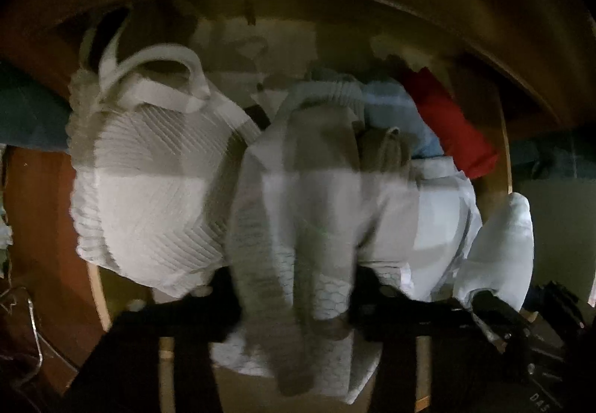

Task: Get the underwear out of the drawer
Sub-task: 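Close the left gripper on the beige underwear and lift it out, then carry the underwear with the left gripper up over the white XINCCI shoe box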

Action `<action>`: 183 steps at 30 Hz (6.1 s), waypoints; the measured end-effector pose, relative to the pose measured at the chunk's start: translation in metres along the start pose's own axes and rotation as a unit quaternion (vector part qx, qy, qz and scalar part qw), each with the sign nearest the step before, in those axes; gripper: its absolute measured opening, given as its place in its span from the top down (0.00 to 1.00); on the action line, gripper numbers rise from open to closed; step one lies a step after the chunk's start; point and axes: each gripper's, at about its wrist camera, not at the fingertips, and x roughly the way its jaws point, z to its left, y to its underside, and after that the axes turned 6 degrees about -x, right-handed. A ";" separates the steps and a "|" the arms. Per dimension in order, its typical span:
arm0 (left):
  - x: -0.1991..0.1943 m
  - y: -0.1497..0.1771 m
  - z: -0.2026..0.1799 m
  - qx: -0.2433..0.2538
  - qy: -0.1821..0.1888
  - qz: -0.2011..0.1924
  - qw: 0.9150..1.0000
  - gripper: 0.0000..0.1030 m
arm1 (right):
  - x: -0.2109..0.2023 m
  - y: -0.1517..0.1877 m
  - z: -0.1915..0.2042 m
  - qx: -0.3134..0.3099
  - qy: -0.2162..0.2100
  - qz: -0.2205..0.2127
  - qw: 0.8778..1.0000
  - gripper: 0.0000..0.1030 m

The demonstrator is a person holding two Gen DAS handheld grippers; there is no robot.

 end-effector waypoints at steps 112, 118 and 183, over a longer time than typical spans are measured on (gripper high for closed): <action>-0.112 0.014 -0.016 0.017 0.106 -0.046 0.993 0.88 | 0.001 -0.001 0.003 0.014 0.005 0.001 1.000 0.66; -0.141 0.015 -0.020 0.006 0.127 -0.063 0.990 0.88 | -0.001 0.000 0.003 0.013 0.009 -0.001 1.000 0.66; -0.252 -0.198 -0.029 0.050 0.063 -0.243 0.967 0.88 | -0.005 0.000 -0.004 0.026 -0.018 -0.008 0.999 0.66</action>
